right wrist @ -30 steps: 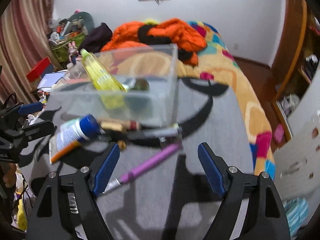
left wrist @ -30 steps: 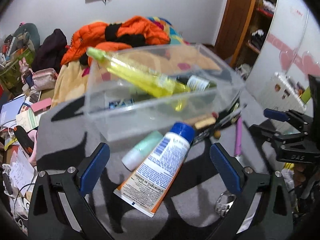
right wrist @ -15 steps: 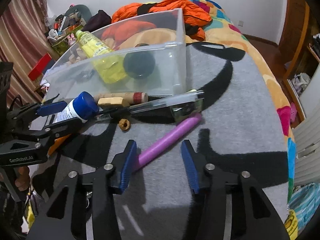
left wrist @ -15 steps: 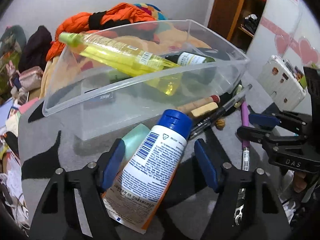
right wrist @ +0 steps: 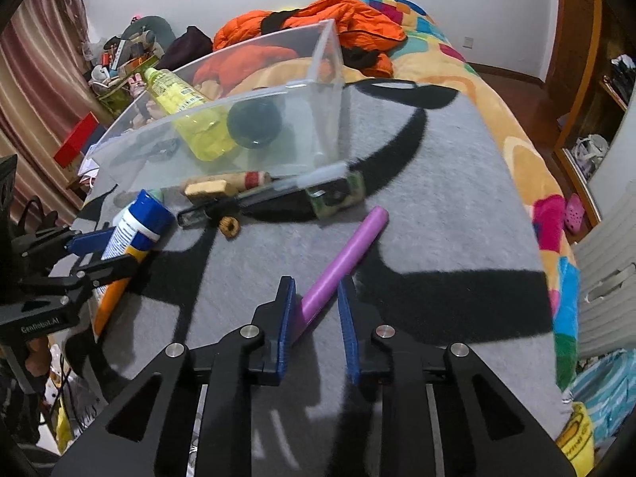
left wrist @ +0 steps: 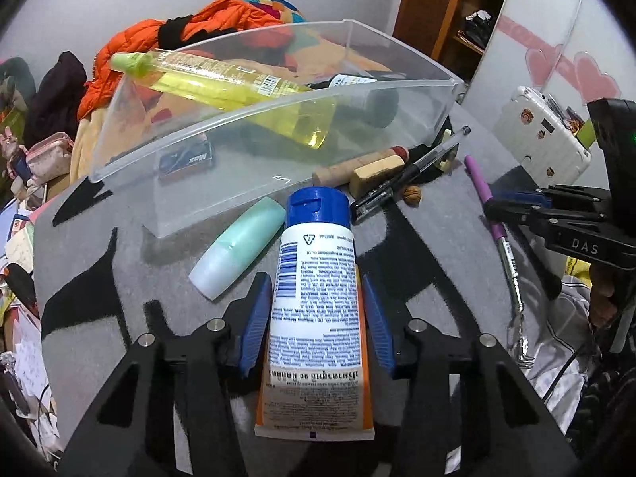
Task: Organize objects
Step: 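Grasp the white blue-capped sunscreen tube with the left gripper while the right grasps the purple pen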
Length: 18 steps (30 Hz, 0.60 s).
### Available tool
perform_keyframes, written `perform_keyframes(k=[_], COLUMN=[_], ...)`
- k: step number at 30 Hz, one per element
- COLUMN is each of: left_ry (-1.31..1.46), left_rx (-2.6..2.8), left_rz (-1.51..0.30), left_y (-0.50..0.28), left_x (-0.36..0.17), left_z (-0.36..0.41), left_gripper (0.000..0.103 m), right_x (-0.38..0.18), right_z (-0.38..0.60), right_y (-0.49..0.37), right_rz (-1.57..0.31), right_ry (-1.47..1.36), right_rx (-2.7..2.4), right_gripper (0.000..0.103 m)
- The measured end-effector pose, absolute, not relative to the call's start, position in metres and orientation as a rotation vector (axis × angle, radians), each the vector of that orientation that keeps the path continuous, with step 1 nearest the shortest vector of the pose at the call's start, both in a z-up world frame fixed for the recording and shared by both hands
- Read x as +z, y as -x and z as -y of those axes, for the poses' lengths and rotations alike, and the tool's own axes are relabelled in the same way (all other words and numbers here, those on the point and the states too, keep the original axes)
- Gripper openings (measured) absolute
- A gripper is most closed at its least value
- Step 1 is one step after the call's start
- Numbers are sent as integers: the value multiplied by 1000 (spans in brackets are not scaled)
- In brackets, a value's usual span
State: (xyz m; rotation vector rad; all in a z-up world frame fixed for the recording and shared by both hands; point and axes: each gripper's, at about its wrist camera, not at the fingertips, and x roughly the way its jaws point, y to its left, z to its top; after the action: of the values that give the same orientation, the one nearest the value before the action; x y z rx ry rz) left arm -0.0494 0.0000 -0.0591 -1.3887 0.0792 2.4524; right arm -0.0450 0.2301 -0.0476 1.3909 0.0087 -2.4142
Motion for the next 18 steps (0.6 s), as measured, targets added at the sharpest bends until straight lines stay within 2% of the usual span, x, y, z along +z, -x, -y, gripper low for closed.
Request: perform_keyframes(k=[8, 9, 13, 17, 18], left_ry=[1403, 1397, 1392, 1366, 1355], left_rx=[2450, 2457, 2468, 2499, 2510], left_rz=[-95, -106, -67, -31, -24], left_y=[71, 70, 66, 57, 54], left_x=[-71, -70, -69, -60, -57], left_z=[-13, -14, -10, -3, -2], left_gripper=[46, 43, 43, 42, 42], right_x=[-49, -50, -50, -46, -43], right_z=[-224, -223, -223, -228, -231], right_y=[54, 56, 58, 54, 53], right_rz=[-35, -35, -22, -5, 9], right_ry=[-1390, -1389, -1370, -1361, -1353], right_rx=[-2416, -2418, -2434, -2454, -2464], right_gripper=[23, 23, 21, 13, 4])
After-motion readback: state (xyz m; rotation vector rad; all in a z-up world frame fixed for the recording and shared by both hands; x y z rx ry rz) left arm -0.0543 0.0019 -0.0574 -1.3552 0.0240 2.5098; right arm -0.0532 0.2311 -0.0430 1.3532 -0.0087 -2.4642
